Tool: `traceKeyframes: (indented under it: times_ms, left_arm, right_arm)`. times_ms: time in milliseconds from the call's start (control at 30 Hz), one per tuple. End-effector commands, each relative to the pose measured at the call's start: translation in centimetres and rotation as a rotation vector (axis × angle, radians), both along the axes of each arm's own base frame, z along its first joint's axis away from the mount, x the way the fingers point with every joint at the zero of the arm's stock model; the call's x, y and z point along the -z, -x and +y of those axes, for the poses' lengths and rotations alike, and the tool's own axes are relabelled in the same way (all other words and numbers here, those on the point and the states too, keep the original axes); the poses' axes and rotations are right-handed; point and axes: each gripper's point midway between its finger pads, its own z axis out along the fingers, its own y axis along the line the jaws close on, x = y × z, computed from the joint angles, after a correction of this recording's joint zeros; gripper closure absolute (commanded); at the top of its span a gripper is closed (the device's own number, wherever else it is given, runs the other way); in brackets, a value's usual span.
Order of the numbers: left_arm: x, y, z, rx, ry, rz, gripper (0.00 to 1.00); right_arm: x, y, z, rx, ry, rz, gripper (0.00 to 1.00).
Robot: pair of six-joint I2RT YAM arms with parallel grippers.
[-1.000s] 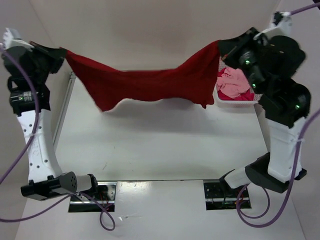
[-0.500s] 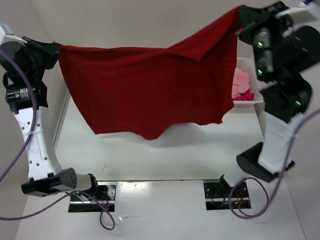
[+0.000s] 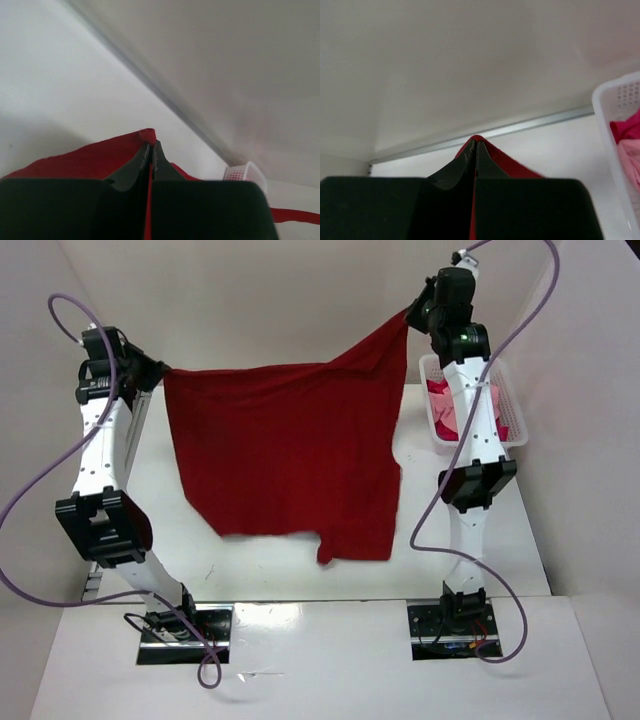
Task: Fold and stack the t-shirts
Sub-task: Flatten out the tshirt
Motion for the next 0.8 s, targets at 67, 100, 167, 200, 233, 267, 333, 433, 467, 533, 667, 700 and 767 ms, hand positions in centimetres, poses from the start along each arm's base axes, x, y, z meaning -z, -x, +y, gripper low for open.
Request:
traceKeyframes:
  times_ms: [67, 100, 167, 200, 233, 267, 333, 433, 467, 533, 667, 700, 767]
  left_arm:
    - [-15.7, 1.6, 0.5, -0.001, -0.065, -0.388, 1.00]
    - [-16.3, 1.8, 0.6, 0.000, -0.059, -0.401, 1.00]
    - [-19.7, 3.4, 0.9, -0.011, -0.083, -0.472, 1.00]
    - [-20.6, 4.0, 1.4, -0.025, -0.095, -0.496, 1.00]
    - [-20.6, 4.0, 1.2, -0.017, -0.093, -0.497, 1.00]
    - [-21.1, 4.3, 1.8, -0.029, -0.100, -0.506, 1.00]
    - [-21.5, 4.7, 1.7, -0.028, -0.112, -0.515, 1.00]
    - [-18.8, 4.8, 2.2, -0.037, -0.106, -0.460, 1.00]
    - [-18.0, 4.8, 2.1, -0.037, -0.102, -0.449, 1.00]
    - [-14.8, 5.1, 2.1, -0.033, -0.104, -0.384, 1.00]
    - [-3.5, 8.0, 2.2, -0.057, -0.126, -0.173, 1.00]
    - [-2.5, 9.1, 2.0, -0.065, -0.123, -0.152, 1.00]
    - [4.1, 11.0, 2.0, -0.088, -0.104, -0.016, 1.00]
  right_arm:
    - [-24.1, 12.3, -1.5, -0.024, -0.151, -0.602, 1.00]
    - [-25.4, 13.5, -1.7, -0.025, -0.155, -0.637, 1.00]
    - [-28.2, 16.7, -1.9, -0.038, -0.173, -0.709, 1.00]
    - [-28.2, 17.0, -2.0, -0.038, -0.173, -0.708, 1.00]
    - [-28.7, 17.7, -2.1, -0.039, -0.175, -0.720, 1.00]
    - [-28.0, 17.6, -2.3, -0.026, -0.163, -0.688, 1.00]
    - [-25.9, 16.4, -2.2, -0.022, -0.142, -0.616, 1.00]
    - [-21.2, 14.6, -2.0, -0.018, -0.101, -0.458, 1.00]
    - [-19.6, 14.2, -1.9, -0.017, -0.084, -0.410, 1.00]
    - [-14.3, 13.7, -2.1, -0.004, -0.049, -0.272, 1.00]
    - [5.7, 18.8, -2.9, -0.014, 0.001, 0.120, 1.00]
    - [8.0, 19.7, -2.6, -0.028, -0.012, 0.169, 1.00]
    - [14.3, 23.0, -2.5, -0.048, -0.020, 0.296, 1.00]
